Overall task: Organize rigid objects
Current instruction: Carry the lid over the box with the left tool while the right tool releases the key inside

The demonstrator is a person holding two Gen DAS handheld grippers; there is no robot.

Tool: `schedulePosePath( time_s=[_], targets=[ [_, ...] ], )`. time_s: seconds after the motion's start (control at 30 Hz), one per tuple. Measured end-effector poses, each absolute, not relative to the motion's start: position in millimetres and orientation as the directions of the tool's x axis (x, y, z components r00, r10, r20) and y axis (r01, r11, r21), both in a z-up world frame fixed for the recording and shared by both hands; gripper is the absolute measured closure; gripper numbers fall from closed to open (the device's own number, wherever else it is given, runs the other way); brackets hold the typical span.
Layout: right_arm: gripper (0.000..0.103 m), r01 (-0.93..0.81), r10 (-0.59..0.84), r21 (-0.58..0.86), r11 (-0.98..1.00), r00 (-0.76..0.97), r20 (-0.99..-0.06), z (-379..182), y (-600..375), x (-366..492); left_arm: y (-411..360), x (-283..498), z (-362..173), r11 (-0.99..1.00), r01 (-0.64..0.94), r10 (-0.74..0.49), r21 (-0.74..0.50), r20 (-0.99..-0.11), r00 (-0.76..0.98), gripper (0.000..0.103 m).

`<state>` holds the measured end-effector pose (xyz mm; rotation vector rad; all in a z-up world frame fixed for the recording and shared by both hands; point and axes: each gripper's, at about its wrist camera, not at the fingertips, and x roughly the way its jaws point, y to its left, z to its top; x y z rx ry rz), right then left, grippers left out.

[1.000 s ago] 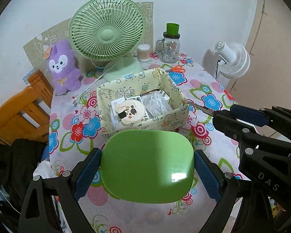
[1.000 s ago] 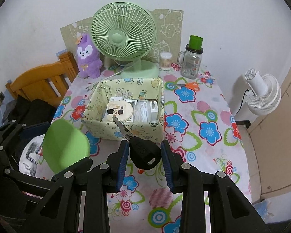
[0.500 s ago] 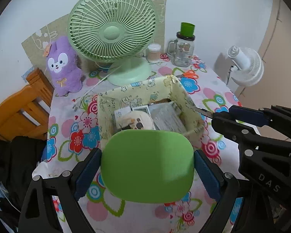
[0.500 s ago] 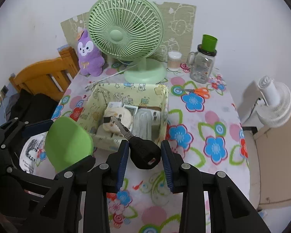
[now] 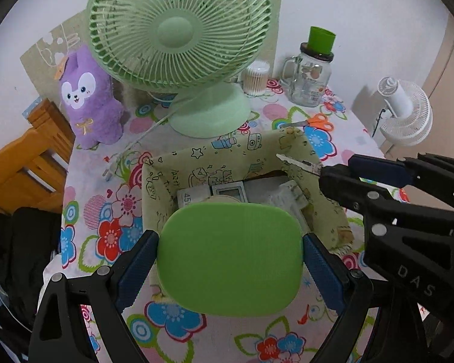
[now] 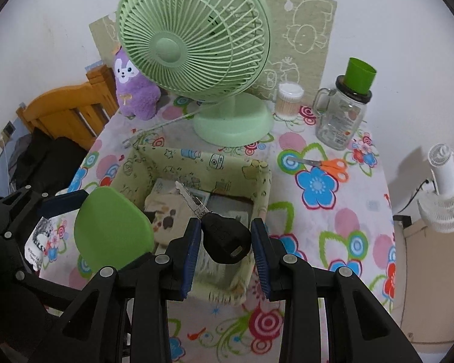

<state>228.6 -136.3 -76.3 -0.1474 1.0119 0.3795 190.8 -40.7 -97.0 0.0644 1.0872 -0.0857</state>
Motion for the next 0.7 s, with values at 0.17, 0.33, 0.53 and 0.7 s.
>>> schedulePosePath(
  time_s=[0.17, 0.33, 0.53, 0.7],
  targets=[
    [0.066, -0.393, 0.247, 0.057, 0.918, 0.451, -0.858, -89, -130, 247, -39, 203, -106, 0.996, 0.090, -0.030, 0.011, -0.896, 0.444, 0.008],
    [0.066, -0.403, 0.255, 0.065, 0.913, 0.440, -0.861, -102, -126, 262, -39, 211, -112, 0.996, 0.083, -0.020, 0.018, -0.901, 0.434, 0.008],
    [0.047, -0.381, 0.252, 0.072, 0.922, 0.446, -0.859, -113, -125, 270, -38, 216, -119, 0.997, 0.077, -0.015, 0.019, -0.907, 0.420, 0.008],
    [0.030, -0.346, 0.239, 0.068, 0.936, 0.479, -0.845, -109, -137, 266, -38, 218, -123, 0.997, 0.081, -0.016, 0.019, -0.910, 0.413, 0.008]
  ],
)
